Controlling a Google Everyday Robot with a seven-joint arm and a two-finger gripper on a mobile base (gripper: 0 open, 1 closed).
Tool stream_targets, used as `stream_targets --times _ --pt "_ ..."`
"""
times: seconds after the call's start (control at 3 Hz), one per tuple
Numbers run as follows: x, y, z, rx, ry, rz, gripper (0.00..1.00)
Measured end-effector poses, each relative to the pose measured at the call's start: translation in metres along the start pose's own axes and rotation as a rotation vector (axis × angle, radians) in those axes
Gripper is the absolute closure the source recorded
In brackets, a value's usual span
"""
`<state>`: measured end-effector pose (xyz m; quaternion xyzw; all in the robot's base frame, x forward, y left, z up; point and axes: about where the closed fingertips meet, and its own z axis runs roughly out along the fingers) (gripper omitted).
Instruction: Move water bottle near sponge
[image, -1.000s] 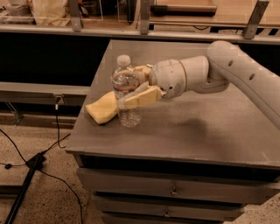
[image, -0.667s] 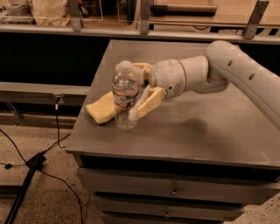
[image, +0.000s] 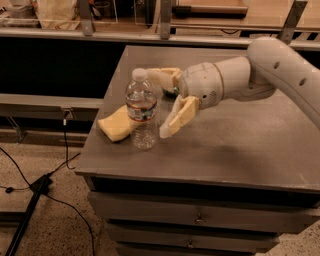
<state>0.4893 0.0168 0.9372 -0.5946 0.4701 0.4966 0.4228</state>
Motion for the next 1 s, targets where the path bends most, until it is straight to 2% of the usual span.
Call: stream_targets --times 0.33,0.67,1.0 --pt "-0.004 0.007 -0.071 0.132 0.111 0.003 0.00" --pt "0.005 0.010 -0.114 0.214 0.151 0.047 0.00" --pt "0.005 0.011 -0.118 0.223 0.155 0.051 0.00"
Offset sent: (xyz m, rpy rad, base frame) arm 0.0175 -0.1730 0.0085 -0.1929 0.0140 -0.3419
